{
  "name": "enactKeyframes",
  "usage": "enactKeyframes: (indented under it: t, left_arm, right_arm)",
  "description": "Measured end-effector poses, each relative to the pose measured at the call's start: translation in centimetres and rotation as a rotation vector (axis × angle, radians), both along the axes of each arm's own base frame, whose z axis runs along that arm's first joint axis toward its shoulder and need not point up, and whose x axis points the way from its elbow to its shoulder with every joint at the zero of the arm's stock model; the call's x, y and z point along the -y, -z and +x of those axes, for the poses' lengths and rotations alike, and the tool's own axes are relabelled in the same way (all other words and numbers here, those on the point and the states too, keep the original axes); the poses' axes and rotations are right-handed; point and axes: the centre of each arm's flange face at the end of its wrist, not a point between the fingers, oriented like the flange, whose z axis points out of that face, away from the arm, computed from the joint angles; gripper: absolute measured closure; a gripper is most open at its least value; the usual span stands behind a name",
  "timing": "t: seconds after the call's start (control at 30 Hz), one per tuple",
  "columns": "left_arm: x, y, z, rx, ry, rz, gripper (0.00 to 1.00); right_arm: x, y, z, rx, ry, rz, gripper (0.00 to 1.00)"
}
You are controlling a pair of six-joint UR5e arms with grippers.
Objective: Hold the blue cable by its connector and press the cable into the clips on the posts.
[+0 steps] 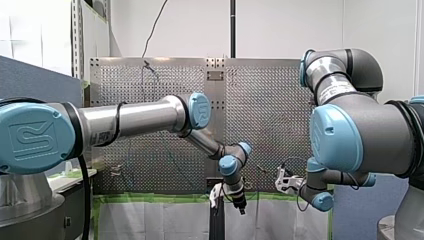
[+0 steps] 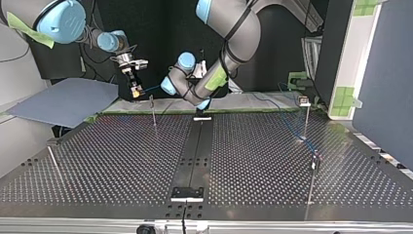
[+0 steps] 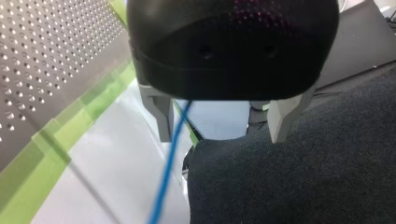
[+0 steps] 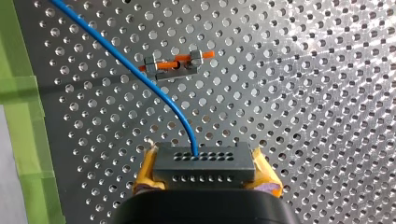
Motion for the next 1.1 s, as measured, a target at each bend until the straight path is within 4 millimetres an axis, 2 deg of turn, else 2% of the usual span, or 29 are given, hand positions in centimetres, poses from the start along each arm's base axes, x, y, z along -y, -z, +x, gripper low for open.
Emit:
enactKeyframes:
  t: [0.5,1.1]
  left_arm:
    - [-0.4,0.4,0.7,0.015,-0.016,-0.008,0.00]
    - [-0.7,0.5,2.0,0.049,-0.050,-0.043,0.00]
  right_arm:
    - [-0.1,0.1,0.1,0.000,-0.001,0.002,1.00]
    - [-0.9,0.5,1.4,-0.025,0.034,0.006,1.00]
